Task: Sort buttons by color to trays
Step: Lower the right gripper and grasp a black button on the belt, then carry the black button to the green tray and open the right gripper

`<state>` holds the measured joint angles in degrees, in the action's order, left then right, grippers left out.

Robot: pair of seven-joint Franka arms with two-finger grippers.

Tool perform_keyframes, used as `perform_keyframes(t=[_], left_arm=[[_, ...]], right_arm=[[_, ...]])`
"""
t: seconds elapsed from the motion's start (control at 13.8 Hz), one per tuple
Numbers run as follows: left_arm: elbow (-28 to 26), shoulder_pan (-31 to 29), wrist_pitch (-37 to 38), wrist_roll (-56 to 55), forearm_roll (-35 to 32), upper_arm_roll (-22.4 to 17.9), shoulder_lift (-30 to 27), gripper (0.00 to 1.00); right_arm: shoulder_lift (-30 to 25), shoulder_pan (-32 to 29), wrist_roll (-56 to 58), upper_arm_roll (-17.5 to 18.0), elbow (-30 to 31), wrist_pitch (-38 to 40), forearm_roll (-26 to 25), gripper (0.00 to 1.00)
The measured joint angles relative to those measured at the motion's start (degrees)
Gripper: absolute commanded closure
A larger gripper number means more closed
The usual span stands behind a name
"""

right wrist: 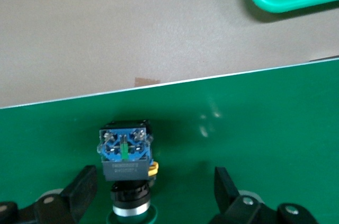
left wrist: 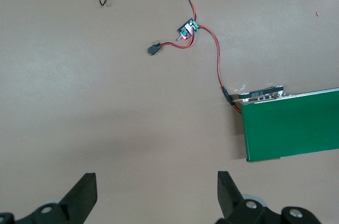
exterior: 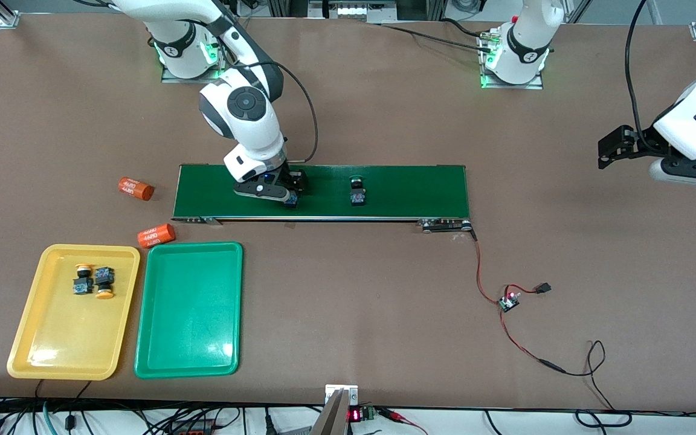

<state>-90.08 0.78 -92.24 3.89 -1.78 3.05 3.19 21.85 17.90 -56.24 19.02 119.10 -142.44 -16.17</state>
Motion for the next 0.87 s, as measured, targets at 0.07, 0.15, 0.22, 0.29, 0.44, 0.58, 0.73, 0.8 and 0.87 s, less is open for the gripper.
perform_keyframes(t=[0.07,0.15,0.22,0.29,0.44,0.58,0.73,0.8,0.87], left_arm=[[0.0,0.0,0.0,0.0,0.0,0.0,0.0,0.0],[0.0,0.0,0.01,0.0,0.0,0.0,0.0,0.0],[0.0,0.0,0.05,0.0,0.0,0.0,0.0,0.0],[0.0,0.0,0.06,0.0,0.0,0.0,0.0,0.0],[0.0,0.0,0.07,0.0,0.0,0.0,0.0,0.0],[0.0,0.0,0.07,0.0,0.0,0.0,0.0,0.0],[0.0,0.0,0.14,0.0,0.0,0.01,0.0,0.0],[0.0,0.0,0.24,0.0,0.0,0.01,0.0,0.0],[0.0,0.0,0.35,0.0,0.0,0.02,0.0,0.0]], right_arm=[[0.34,0.07,0.0,0.0,0.0,-0.16,-0.27,0.09],[0.47,0.08,0.0,0.0,0.0,-0.2,-0.43,0.19],[0.48,0.08,0.0,0.0,0.0,-0.2,-0.53,0.41],[0.49,0.08,0.0,-0.01,0.0,-0.2,-0.93,0.66],[0.76,0.08,0.0,-0.01,0.01,-0.2,-2.69,0.92],[1.27,0.09,0.0,-0.02,0.06,-0.19,-3.66,1.0],[1.26,0.03,0.02,-0.16,0.06,-0.06,-3.9,1.0],[1.06,-0.11,0.13,-0.34,-0.06,-0.08,-3.96,1.0],[0.78,-0.64,0.57,-0.59,-0.72,0.18,-4.05,1.0]])
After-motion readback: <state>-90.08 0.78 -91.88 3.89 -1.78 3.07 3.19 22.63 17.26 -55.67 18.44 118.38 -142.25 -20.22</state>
